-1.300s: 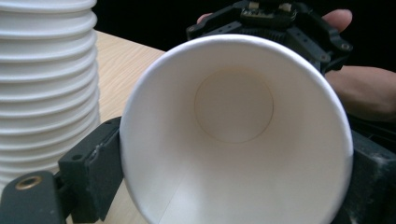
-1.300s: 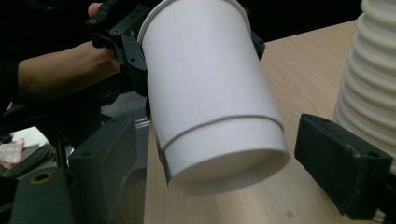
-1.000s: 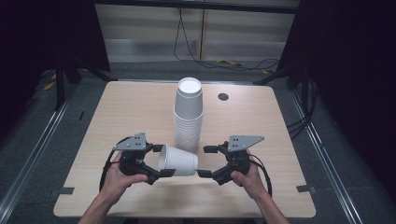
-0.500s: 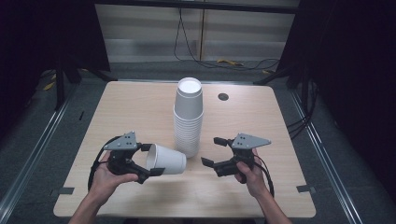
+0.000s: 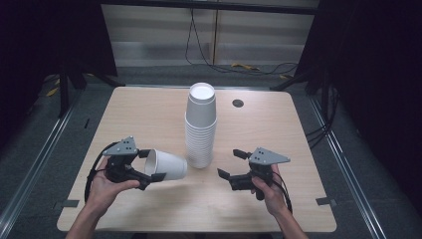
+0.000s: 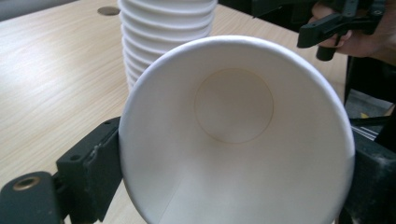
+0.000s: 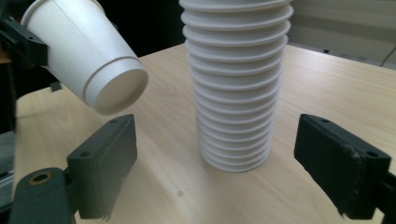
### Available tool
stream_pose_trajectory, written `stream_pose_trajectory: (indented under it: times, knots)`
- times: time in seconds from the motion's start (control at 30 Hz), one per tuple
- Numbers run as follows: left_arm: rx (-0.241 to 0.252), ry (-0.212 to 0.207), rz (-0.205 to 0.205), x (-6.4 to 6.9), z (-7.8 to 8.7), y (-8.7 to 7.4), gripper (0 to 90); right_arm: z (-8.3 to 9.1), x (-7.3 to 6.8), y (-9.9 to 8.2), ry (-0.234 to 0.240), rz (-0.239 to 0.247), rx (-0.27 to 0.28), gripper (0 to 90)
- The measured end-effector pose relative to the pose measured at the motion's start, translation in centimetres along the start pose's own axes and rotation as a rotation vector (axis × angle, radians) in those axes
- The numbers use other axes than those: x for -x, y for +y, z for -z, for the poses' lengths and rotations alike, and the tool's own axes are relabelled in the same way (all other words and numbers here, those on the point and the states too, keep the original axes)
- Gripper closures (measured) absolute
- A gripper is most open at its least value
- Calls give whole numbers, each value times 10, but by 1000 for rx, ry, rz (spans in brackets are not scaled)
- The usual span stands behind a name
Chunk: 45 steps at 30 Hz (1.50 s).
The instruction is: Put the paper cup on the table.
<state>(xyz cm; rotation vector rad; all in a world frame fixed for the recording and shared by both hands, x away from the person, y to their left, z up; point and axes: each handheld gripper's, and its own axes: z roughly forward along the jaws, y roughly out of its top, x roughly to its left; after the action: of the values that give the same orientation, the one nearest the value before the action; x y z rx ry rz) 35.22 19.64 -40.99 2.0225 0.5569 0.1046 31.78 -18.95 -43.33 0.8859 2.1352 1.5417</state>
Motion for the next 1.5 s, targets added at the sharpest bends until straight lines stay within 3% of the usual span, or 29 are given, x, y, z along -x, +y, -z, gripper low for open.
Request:
stream_pose_trajectory:
  times: [0.1, 0.23, 0.33, 0.4, 0.57, 0.73, 0.87, 0.97, 1.1, 1.17, 1.3, 1.4, 1.5]
  knots:
    - [-15, 27, 33, -3, 5, 1, 95, 5, 0, -1, -20, -9, 14, 135]
    - [-42, 67, 35, -7, 10, 3, 95, 12, 1, -6, -48, -1, 31, 136]
    - [-58, 91, 49, -10, 12, 3, 96, 15, 3, -12, -105, 4, 63, 137]
    - [-68, 128, 59, -13, 13, 2, 96, 16, 3, -16, -114, -11, 79, 137]
    - [-103, 158, 82, -21, 11, 3, 96, 14, 3, -21, -137, -12, 84, 137]
    - [-107, 177, 120, -30, 11, 5, 93, 11, 4, -23, -142, -9, 75, 137]
    - [-136, 200, 124, -37, 10, 9, 94, 8, 3, -25, -145, -8, 63, 138]
    - [-194, 224, 97, -42, 8, 13, 94, 7, 2, -25, -139, -5, 61, 138]
    - [-242, 235, 98, -49, 5, 19, 94, 8, 3, -25, -146, -7, 60, 138]
    - [-243, 228, 119, -51, 5, 22, 93, 9, 4, -25, -155, -5, 58, 139]
    - [-289, 265, 108, -57, 7, 31, 93, 9, 5, -26, -161, -4, 61, 140]
    - [-309, 268, 110, -61, 7, 36, 94, 10, 6, -25, -163, -5, 62, 140]
    - [-360, 286, 98, -65, 3, 39, 93, 10, 5, -26, -157, -1, 55, 140]
